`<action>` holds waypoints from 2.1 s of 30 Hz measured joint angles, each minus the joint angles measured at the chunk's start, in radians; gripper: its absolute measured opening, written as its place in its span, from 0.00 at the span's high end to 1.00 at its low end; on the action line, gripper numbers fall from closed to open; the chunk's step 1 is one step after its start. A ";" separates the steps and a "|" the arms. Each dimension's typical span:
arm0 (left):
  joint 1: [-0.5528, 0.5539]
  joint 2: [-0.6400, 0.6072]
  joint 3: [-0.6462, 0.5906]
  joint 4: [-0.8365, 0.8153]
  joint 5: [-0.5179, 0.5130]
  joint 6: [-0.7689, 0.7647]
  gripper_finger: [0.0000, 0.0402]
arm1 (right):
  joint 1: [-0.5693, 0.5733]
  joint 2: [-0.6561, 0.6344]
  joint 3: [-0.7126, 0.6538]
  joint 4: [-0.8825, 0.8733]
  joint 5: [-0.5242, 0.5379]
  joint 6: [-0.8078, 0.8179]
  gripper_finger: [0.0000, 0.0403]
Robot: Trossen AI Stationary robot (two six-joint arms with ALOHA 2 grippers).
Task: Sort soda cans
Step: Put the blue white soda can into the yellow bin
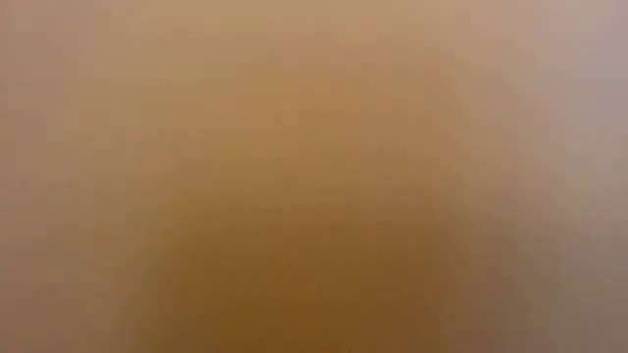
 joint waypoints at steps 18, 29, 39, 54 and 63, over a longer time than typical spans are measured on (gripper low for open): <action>0.000 0.000 0.000 0.022 0.000 0.027 0.69 | 0.022 0.000 -0.068 0.071 -0.029 -0.054 0.48; 0.000 0.000 0.000 0.017 -0.001 0.017 0.69 | 0.019 -0.001 -0.015 0.073 0.038 -0.052 0.49; 0.000 0.000 0.000 0.008 -0.001 0.010 0.69 | -0.025 -0.001 -0.015 0.085 0.041 -0.052 0.49; 0.000 0.000 0.000 0.002 -0.001 -0.002 0.69 | -0.020 -0.003 -0.047 0.112 0.071 -0.050 0.75; 0.000 0.000 0.000 0.002 -0.001 -0.001 0.69 | -0.014 -0.003 -0.046 0.105 0.070 -0.065 0.82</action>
